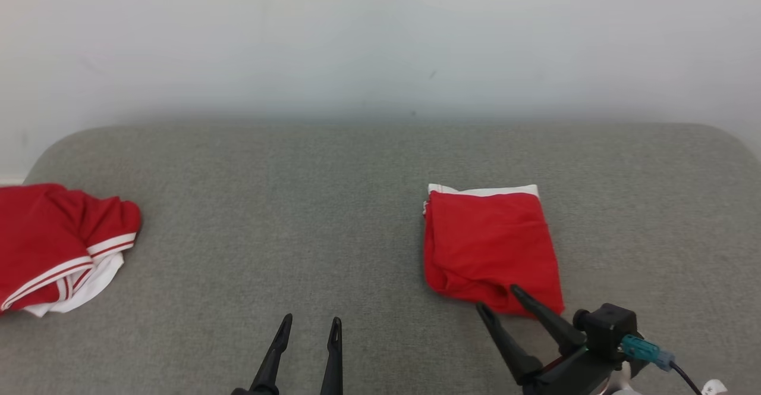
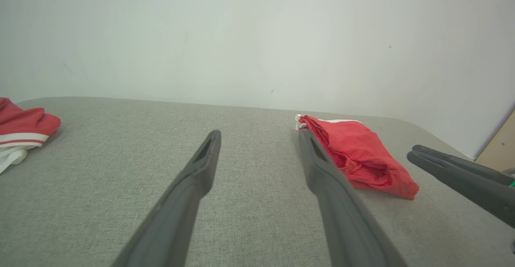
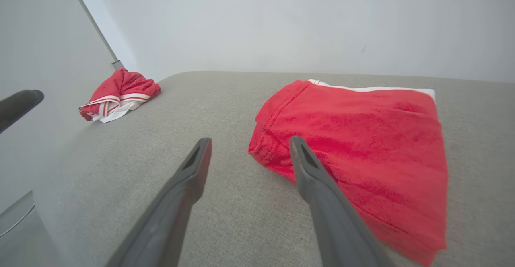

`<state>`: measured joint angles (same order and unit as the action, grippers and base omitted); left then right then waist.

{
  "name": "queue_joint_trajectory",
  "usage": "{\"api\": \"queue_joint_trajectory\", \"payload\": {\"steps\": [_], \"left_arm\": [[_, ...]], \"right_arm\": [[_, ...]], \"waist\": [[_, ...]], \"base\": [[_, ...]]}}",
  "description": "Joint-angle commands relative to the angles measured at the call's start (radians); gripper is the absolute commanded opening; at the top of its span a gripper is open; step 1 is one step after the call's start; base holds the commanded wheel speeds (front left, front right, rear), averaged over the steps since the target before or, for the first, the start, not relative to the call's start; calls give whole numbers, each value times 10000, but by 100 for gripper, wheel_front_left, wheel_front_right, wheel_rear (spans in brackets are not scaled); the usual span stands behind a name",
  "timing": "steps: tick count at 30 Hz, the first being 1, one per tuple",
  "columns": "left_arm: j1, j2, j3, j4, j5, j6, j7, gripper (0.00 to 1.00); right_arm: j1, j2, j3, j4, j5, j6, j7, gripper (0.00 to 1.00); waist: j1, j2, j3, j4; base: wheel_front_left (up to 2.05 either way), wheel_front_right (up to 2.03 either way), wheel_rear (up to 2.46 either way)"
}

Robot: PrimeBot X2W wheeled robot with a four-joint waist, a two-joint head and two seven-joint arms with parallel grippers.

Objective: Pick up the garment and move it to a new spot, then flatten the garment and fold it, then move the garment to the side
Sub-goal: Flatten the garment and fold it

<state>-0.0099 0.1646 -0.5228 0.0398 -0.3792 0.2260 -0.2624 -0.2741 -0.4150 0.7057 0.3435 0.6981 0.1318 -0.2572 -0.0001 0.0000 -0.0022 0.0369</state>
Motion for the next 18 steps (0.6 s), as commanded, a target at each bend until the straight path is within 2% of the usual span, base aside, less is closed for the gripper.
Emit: {"api": "queue_joint_trajectory", "payload": {"steps": [1,11,18], "left_arm": [[148,39,11,-27,-91,19,-31,100],[580,123,638,-277,-73,-21,-32,100],[1152,-134,1403,-432,120,-137,-32,100]], "right_arm": [[147,60,-78,23,-123,-23,-66,100],[1486,838,-2906,-601,-2502,-23,-84,100],[2592,1436,-4430,-1334,-3753,-23,-84,100]], "waist": [[1,0,-266,-313],[1,0,-595,-835],[1,0,-873,-988]], "base": [[0,0,0],[0,0,0],[0,0,0]]}}
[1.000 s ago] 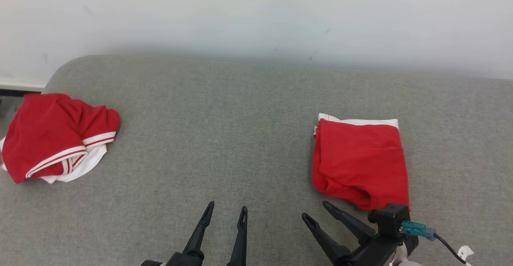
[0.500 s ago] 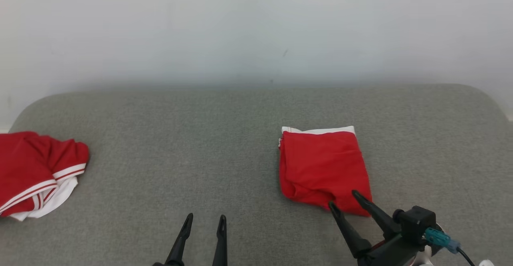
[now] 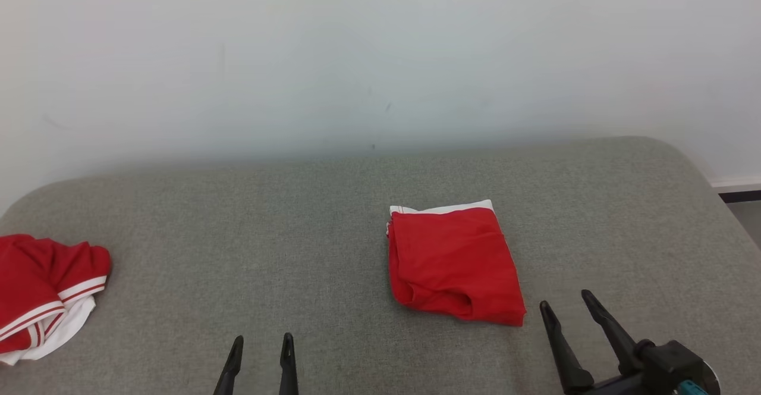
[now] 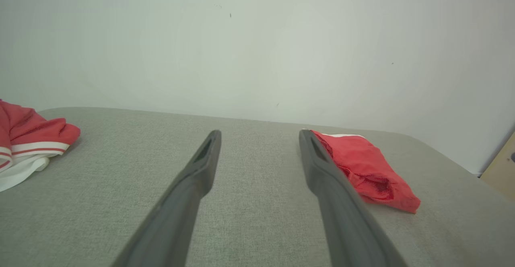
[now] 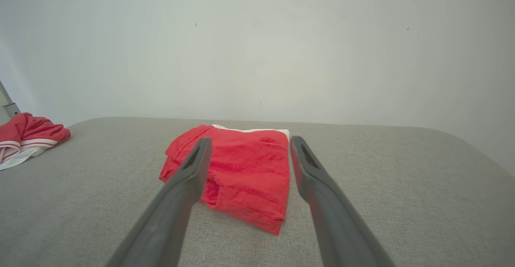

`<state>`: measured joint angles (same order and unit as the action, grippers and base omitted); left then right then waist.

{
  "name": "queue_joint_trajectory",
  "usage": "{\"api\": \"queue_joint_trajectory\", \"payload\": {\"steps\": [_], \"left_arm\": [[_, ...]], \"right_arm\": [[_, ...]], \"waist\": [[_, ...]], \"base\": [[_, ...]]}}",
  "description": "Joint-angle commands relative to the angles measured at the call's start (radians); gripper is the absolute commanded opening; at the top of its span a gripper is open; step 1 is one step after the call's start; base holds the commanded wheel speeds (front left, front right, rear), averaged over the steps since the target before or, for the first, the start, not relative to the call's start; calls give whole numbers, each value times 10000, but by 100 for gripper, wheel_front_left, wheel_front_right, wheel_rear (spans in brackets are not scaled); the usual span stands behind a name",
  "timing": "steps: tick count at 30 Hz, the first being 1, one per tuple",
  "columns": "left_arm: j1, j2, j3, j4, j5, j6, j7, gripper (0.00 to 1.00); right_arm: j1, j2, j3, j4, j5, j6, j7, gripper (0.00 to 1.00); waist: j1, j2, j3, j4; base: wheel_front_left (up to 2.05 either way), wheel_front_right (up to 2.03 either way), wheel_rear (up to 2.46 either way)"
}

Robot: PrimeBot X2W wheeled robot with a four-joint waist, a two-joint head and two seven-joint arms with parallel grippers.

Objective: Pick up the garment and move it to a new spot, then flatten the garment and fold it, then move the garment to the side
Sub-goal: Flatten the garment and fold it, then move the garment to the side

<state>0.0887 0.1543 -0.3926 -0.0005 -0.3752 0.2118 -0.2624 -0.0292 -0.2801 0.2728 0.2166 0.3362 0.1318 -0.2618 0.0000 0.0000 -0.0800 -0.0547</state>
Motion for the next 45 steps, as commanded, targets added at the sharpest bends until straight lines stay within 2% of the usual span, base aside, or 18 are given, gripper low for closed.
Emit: {"api": "queue_joint_trajectory", "payload": {"steps": [1,10,19,34,45], "left_arm": [[263,-33,186,-37,218,-24,-32,100],[1068,-344,1053,-135,1074,-558,-32,100],[1575,-704,1917,-209,1859,-1131,-32,100],[1628,-994,2313,-92,2607,-1583,-33,100],[1562,-1040,2332,-31,2732,-1657,-33,100]], "right_arm": [[272,184,-293,-170,-215,-23,-40,100],[1186,832,-1450,-1302,-889,-23,-38,100],[1826,940,-1625,-1789,-1144,-23,-28,100],[2045,1075,-1462,-1665,-1439,-24,-28,100],[1964,1036,-1391,-1555,-1373,-24,-28,100]], "waist": [[0,0,-118,-86],[0,0,-263,8],[0,0,-413,135],[0,0,-467,204],[0,0,-421,147]], "base": [[0,0,0],[0,0,0],[0,0,0],[0,0,0],[0,0,0]]}}
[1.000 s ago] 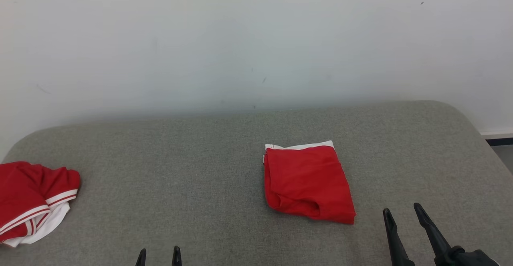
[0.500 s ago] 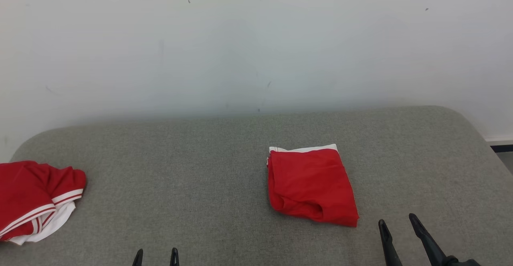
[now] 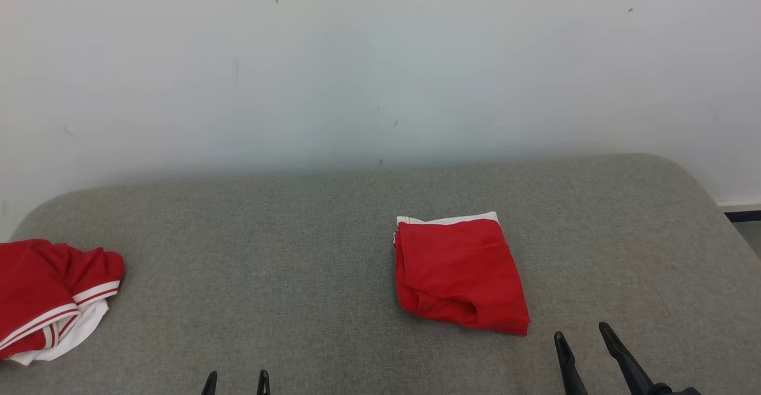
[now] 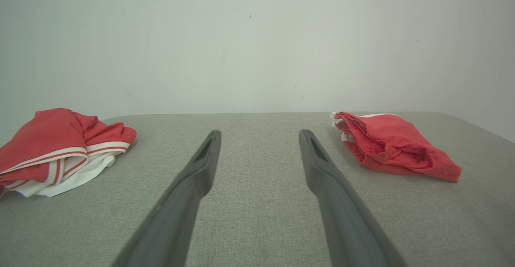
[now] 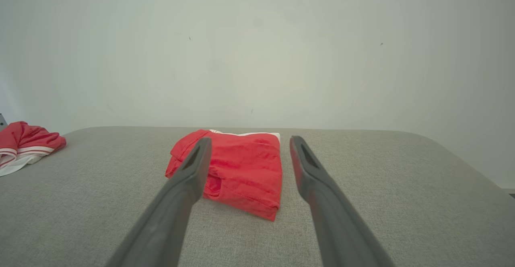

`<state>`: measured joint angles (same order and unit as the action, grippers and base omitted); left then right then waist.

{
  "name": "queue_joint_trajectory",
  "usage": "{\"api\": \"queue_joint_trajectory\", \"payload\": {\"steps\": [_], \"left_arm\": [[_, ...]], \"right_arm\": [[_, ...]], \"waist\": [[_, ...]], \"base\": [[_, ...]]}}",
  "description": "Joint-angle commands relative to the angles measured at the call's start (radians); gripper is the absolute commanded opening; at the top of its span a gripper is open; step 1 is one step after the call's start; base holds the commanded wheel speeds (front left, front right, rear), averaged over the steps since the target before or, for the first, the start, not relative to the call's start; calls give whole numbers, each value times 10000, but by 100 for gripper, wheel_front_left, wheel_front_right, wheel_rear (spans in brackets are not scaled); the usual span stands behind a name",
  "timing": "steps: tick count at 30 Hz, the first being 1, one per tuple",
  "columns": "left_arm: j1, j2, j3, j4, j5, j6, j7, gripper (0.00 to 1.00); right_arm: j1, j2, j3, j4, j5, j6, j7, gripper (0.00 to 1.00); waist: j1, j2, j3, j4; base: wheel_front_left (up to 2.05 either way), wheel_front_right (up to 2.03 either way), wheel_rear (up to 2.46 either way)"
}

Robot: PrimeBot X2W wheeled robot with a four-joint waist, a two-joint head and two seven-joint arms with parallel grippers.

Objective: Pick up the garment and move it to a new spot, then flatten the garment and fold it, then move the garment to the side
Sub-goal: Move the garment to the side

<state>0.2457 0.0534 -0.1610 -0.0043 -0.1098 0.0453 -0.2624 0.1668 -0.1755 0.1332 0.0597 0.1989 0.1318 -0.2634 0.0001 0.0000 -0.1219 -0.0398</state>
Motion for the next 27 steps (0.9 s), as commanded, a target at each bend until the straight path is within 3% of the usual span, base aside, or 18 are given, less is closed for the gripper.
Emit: {"api": "queue_joint_trajectory", "payload": {"steps": [1,27], "left_arm": [[-14,-33,13,14,85,2,-33,100],[-197,-38,-61,51,18,-12,-33,100]], "right_arm": [[-3,-14,8,22,14,-24,-13,100],[-69,-79,-2,65,207,-24,-13,100]], "waist": [[-1,0,0,-4],[-1,0,130,91]], "base": [[0,0,0],[0,0,0]]}}
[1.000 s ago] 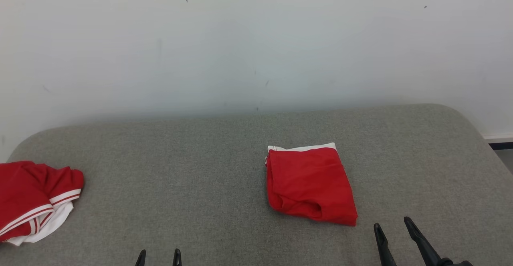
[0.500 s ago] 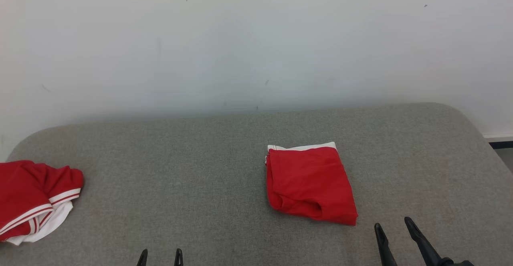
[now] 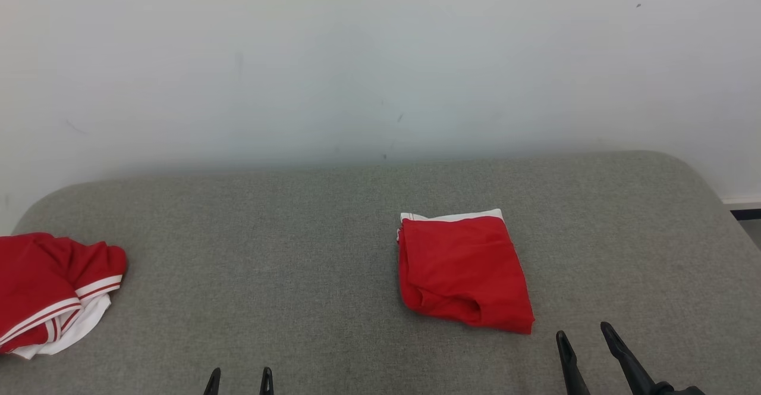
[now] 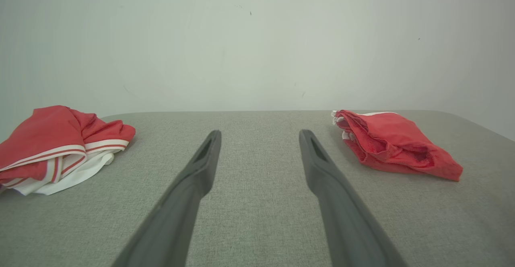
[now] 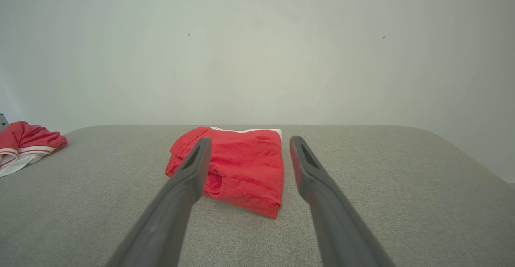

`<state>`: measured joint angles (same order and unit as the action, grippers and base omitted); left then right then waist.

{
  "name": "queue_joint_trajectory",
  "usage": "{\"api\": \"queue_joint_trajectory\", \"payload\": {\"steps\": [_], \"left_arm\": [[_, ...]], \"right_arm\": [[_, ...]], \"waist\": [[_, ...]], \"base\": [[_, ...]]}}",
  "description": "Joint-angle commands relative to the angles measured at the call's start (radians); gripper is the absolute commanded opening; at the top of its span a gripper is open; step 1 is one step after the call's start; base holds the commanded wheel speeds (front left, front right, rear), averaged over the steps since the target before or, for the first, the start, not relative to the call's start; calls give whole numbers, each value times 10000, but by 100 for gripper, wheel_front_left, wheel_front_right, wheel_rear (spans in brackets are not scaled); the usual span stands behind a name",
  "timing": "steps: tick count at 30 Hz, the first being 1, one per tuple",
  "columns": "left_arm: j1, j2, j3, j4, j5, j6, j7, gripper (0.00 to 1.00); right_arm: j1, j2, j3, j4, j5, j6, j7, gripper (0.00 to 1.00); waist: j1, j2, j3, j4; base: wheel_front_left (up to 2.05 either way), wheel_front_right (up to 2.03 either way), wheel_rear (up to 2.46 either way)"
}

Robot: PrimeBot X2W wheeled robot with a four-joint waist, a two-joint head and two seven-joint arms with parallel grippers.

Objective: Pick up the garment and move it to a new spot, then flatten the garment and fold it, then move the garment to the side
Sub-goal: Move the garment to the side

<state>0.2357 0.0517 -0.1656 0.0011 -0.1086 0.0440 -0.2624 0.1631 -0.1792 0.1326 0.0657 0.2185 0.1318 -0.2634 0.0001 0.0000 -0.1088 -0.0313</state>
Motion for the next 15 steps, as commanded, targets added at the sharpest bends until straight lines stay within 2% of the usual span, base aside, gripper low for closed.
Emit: {"api": "queue_joint_trajectory", "payload": {"steps": [1,8,15], "left_arm": [[-97,-20,-29,-2,5,9,-33,100],[-163,-21,-123,-45,112,18,-33,100],[-421,-20,-404,-226,247,-12,-33,100]], "right_arm": [[-34,-40,6,11,13,-24,-13,100],[-256,-86,213,393,264,-24,-13,100],[-1301,-443,435,1401,1554,-24,-15,100]], "waist": [[-1,0,0,14],[-1,0,126,99],[-1,0,546,271]], "base": [[0,0,0],[0,0,0],[0,0,0]]}}
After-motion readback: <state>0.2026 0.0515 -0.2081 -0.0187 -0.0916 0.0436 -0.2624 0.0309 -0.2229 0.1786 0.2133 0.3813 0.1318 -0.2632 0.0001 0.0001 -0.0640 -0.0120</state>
